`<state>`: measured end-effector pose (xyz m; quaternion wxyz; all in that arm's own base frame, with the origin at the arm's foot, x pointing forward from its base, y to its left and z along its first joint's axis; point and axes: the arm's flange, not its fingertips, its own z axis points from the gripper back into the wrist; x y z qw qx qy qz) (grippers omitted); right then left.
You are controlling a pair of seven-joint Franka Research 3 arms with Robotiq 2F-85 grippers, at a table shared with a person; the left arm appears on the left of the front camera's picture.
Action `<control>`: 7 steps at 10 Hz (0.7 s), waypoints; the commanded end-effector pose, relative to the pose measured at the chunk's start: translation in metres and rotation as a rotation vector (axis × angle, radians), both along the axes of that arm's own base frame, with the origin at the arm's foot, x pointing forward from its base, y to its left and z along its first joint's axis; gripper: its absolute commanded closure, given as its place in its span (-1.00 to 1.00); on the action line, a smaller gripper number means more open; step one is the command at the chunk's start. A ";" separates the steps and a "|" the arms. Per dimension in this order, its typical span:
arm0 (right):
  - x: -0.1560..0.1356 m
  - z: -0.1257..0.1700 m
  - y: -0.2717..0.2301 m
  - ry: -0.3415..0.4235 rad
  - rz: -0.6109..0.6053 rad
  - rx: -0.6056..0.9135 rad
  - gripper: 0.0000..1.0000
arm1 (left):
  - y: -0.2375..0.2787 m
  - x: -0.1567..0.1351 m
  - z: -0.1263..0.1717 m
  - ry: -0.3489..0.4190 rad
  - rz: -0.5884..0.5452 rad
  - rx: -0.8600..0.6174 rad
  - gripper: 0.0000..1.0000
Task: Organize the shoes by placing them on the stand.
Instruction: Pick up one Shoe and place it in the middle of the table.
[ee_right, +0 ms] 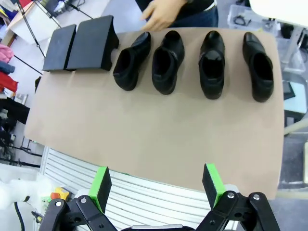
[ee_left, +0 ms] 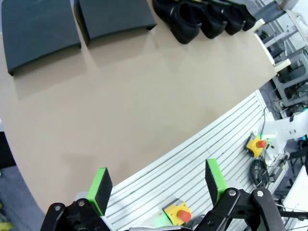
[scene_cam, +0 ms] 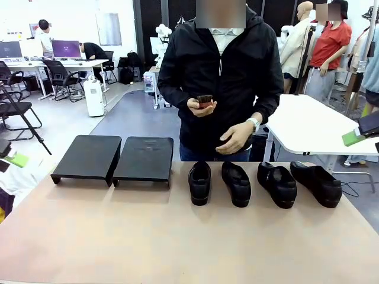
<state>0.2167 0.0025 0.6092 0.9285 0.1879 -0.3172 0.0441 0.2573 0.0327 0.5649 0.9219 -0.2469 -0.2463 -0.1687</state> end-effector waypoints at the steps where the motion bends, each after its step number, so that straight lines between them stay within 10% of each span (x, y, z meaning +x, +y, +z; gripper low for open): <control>1: 0.001 0.000 0.002 -0.002 0.023 0.015 -1.00 | 0.002 0.000 0.001 -0.003 -0.014 -0.015 -1.00; 7: 0.032 -0.001 0.017 0.011 -0.061 -0.084 -1.00 | 0.002 0.000 0.001 -0.003 -0.014 -0.015 -1.00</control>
